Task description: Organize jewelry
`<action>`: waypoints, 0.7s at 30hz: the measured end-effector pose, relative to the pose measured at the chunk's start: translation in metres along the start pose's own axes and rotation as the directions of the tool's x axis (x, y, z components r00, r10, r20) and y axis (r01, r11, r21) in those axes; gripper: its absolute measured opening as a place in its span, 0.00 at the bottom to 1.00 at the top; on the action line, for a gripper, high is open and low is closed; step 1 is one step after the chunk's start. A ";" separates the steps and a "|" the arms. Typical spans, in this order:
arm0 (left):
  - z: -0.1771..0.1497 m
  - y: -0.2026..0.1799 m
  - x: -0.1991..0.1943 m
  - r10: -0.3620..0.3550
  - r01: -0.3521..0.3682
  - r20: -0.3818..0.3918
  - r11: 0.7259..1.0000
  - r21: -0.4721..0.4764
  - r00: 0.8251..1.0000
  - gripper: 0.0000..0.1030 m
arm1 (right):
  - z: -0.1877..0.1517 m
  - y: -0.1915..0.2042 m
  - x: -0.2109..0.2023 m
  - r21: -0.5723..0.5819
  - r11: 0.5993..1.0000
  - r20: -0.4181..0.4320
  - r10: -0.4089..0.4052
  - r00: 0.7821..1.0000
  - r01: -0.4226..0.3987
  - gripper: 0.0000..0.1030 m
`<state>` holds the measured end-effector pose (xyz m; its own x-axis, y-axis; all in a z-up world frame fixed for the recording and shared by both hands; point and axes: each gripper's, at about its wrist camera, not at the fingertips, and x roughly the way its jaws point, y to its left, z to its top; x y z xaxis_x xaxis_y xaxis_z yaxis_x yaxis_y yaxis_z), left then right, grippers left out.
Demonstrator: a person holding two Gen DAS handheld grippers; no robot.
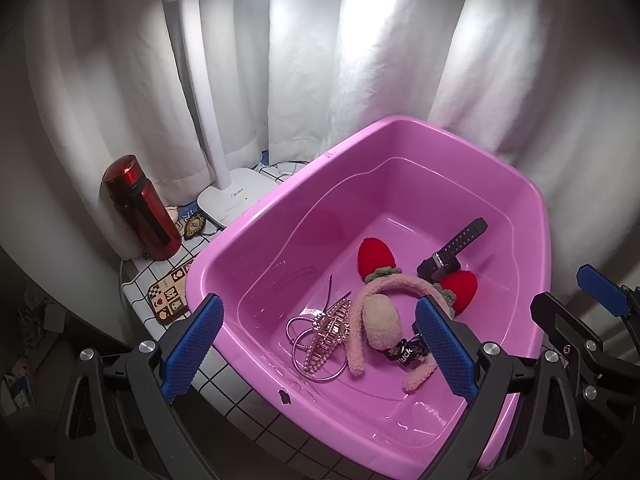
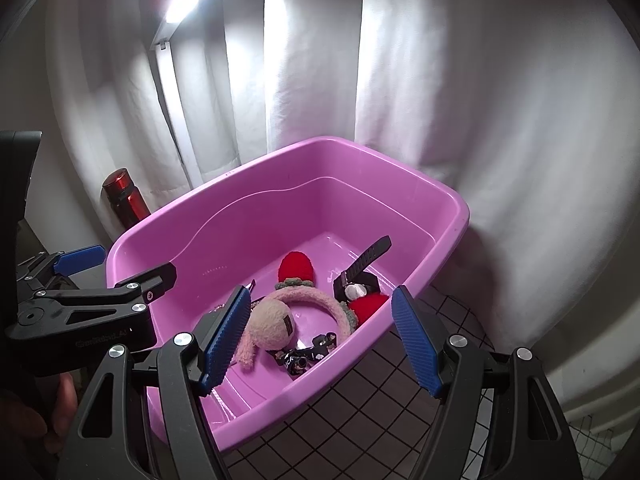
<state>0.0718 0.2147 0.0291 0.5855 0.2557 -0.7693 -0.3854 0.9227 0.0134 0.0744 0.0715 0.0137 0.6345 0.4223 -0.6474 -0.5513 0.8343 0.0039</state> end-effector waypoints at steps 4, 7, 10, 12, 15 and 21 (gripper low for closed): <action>0.000 0.000 0.000 0.002 -0.002 0.000 1.000 -0.002 1.000 0.92 | 0.000 0.000 -0.001 0.000 1.000 -0.002 -0.001 1.000 0.001 0.68; 0.000 0.000 0.000 0.002 -0.002 0.000 1.000 -0.003 1.000 0.92 | 0.000 0.000 -0.001 -0.001 1.000 -0.002 -0.001 1.000 0.001 0.68; 0.000 -0.001 0.000 0.003 -0.003 0.000 1.000 -0.004 1.000 0.92 | 0.000 0.000 -0.001 -0.004 1.000 -0.004 -0.001 1.000 0.001 0.68; -0.001 -0.001 -0.001 0.003 -0.003 -0.001 1.000 -0.003 1.000 0.92 | -0.001 0.000 -0.001 -0.005 1.000 -0.005 -0.002 1.000 0.002 0.68; -0.001 0.000 -0.001 0.002 -0.002 -0.001 1.000 -0.001 1.000 0.92 | -0.001 0.001 -0.001 -0.006 1.000 -0.005 -0.003 1.000 0.003 0.68; -0.002 0.000 -0.001 -0.001 0.001 0.001 1.000 0.009 1.000 0.92 | -0.001 0.000 -0.002 -0.007 1.000 -0.005 -0.002 1.000 0.002 0.68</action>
<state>0.0697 0.2136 0.0289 0.5863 0.2551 -0.7688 -0.3788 0.9253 0.0181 0.0727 0.0700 0.0136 0.6328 0.4192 -0.6510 -0.5540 0.8325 -0.0024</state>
